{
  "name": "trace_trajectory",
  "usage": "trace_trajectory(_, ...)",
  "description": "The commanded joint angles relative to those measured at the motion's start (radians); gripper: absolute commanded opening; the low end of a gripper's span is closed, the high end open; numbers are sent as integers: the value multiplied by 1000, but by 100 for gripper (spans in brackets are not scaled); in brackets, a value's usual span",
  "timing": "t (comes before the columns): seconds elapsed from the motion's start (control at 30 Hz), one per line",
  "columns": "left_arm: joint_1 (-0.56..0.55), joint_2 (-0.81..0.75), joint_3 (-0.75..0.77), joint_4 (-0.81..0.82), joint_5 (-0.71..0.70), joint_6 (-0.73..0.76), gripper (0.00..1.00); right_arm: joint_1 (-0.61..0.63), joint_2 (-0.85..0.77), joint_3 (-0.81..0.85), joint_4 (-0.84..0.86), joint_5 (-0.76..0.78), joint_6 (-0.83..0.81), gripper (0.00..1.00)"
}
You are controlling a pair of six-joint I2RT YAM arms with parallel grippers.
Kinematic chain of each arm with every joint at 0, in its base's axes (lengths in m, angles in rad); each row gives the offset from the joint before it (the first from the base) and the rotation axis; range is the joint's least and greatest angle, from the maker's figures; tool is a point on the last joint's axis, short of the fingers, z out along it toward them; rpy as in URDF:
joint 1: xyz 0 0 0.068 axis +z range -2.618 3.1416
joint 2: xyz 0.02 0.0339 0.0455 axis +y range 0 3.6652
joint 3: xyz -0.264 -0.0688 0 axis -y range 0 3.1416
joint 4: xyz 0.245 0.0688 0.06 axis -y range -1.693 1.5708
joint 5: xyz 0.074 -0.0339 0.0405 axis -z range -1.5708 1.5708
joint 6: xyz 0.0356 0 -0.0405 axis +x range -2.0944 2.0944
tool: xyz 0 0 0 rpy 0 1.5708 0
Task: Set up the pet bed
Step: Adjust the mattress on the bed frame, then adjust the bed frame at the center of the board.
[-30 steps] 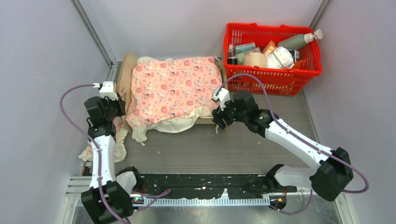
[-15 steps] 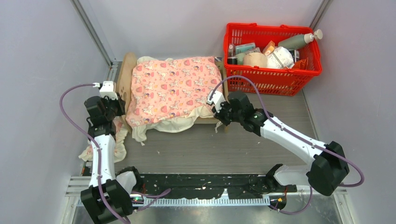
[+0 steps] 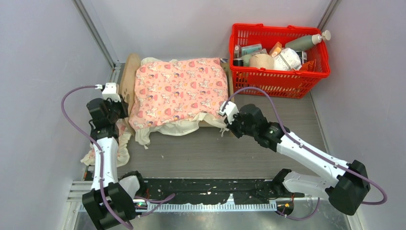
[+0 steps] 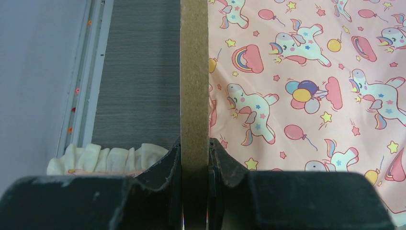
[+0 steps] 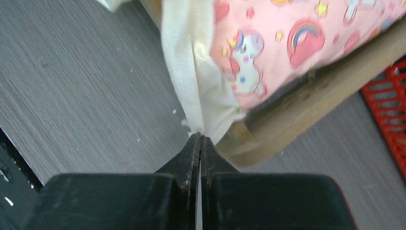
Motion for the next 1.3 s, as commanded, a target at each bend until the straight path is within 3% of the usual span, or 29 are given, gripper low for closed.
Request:
trace_trajectory(0.0,-24,-11,94,186,103,-11,0,13,-98,-114,22,113,119,5)
trace_trajectory(0.23,-24,41,133,224,117,-27,0,46,-186,-202,34,271,243,5)
trace_trajectory(0.47,-24,66,132,220,147,-17,0,47,-242,-264,85,301,294,7)
trace_trajectory(0.5,-24,68,133,217,151,-14,0,47,-239,-249,71,305,295,10)
trace_trajectory(0.57,-24,66,135,220,164,-10,0,48,-236,-207,44,303,344,24)
trace_trajectory(0.6,-24,66,135,227,166,-12,3,48,-237,-187,31,307,384,37)
trace_trajectory(0.67,-24,54,134,246,147,-40,20,47,-242,-123,4,340,445,53)
trace_trajectory(0.8,-28,7,162,257,78,-131,38,46,-221,-38,39,466,532,72)
trace_trajectory(0.93,-77,-12,242,106,-140,-97,56,28,-99,40,73,555,545,79)
trace_trajectory(1.07,-113,1,248,31,-190,-22,57,-9,58,105,97,526,555,80)
trace_trajectory(1.27,-154,54,231,-15,-283,101,55,-34,142,144,95,504,594,80)
